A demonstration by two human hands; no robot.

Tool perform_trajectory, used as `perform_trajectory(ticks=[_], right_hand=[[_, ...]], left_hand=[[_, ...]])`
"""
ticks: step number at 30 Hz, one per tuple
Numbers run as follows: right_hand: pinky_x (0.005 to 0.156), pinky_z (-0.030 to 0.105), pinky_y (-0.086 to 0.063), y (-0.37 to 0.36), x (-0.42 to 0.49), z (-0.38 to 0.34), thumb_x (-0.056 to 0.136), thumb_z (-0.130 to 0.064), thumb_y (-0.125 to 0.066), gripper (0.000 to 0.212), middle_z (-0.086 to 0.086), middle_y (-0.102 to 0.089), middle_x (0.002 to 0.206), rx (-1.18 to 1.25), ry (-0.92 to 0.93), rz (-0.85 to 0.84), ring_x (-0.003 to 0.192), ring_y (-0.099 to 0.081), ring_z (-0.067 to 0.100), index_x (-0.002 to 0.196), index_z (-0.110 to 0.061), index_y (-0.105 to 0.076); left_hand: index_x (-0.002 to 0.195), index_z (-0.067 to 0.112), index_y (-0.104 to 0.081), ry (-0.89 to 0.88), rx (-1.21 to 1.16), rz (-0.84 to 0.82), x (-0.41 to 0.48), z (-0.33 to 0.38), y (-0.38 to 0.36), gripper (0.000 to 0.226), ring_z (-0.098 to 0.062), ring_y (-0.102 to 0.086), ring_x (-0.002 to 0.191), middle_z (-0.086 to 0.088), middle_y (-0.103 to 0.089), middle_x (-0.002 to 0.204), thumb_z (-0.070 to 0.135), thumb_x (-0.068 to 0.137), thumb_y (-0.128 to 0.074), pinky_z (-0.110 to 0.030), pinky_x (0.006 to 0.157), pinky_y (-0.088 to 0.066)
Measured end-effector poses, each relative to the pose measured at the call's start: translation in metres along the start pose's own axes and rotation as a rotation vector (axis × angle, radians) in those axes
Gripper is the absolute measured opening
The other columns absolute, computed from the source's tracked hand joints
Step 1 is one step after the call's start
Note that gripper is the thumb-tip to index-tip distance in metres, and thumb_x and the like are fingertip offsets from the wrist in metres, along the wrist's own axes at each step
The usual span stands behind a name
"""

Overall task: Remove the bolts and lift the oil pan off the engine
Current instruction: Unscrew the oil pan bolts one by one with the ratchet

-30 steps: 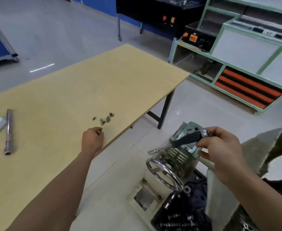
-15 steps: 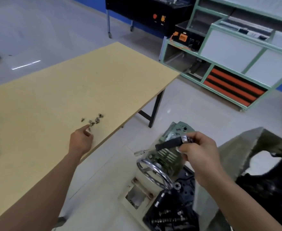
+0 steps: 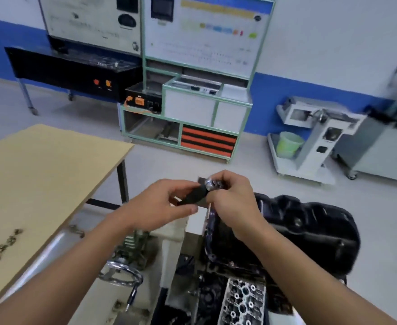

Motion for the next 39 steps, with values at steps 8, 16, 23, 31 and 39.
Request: perform_trajectory(ticks=[8,16,23,31,39], right_hand=[[0.060,0.023,-0.052,0.145,-0.069,0.014,0.068,0.001,-0.058,0.027,-0.010,-0.069,0.072,-0.394,0.120,0.040,0.068,-0.062,0.004,0.076,-0.024,-0.066],[0.079,0.039,-0.056,0.140,-0.080,0.034,0.084,-0.022,-0.070,0.021,-0.009,-0.066,0.098,-0.665,0.161,-0.237,0.089,-0.062,0.013,0.104,-0.027,-0.066],[0.079,0.044,-0.055,0.129,-0.065,0.045,0.090,-0.037,-0.070,0.019,-0.006,-0.068,0.100,-0.736,0.186,-0.208,0.078,-0.058,0.016,0.107,-0.030,-0.067],[0.079,0.040,-0.054,0.126,-0.059,0.042,0.087,-0.042,-0.072,0.026,-0.004,-0.067,0.102,-0.844,0.182,-0.173,0.093,-0.061,0.021,0.110,-0.031,-0.071],[0.048,0.028,-0.034,0.123,-0.059,0.035,0.077,-0.052,-0.074,0.042,-0.002,-0.052,0.062,-1.001,0.121,-0.141,0.055,-0.052,0.018,0.061,-0.020,-0.052]], left_hand=[[0.116,0.014,-0.069,-0.137,-0.070,-0.177,0.037,0.076,-0.126,0.030,-0.014,-0.073,0.094,0.001,-0.078,0.100,0.011,0.088,-0.079,-0.035,0.090,-0.058],[0.107,0.030,-0.069,-0.116,0.075,-0.097,0.024,0.041,-0.158,0.026,-0.005,-0.072,0.084,0.014,-0.076,0.090,0.022,0.086,-0.081,-0.037,0.081,-0.060],[0.093,0.022,-0.065,-0.080,0.116,0.006,0.023,0.019,-0.156,0.021,-0.005,-0.068,0.070,0.018,-0.071,0.075,0.024,0.084,-0.084,-0.019,0.068,-0.051],[0.090,0.022,-0.064,-0.117,0.122,0.032,0.022,0.018,-0.155,0.019,0.002,-0.065,0.066,0.025,-0.069,0.072,0.020,0.086,-0.083,-0.010,0.063,-0.045],[0.077,0.039,-0.051,-0.125,0.198,0.043,0.022,0.017,-0.160,0.035,-0.003,-0.062,0.061,0.021,-0.067,0.068,0.025,0.087,-0.081,-0.015,0.057,-0.045]])
Point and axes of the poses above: each hand's wrist, its own x-axis towards the middle knuckle, its own y-axis out of the back of the hand, z = x × y, the point moved 1 cm from there along x, towards the middle knuckle
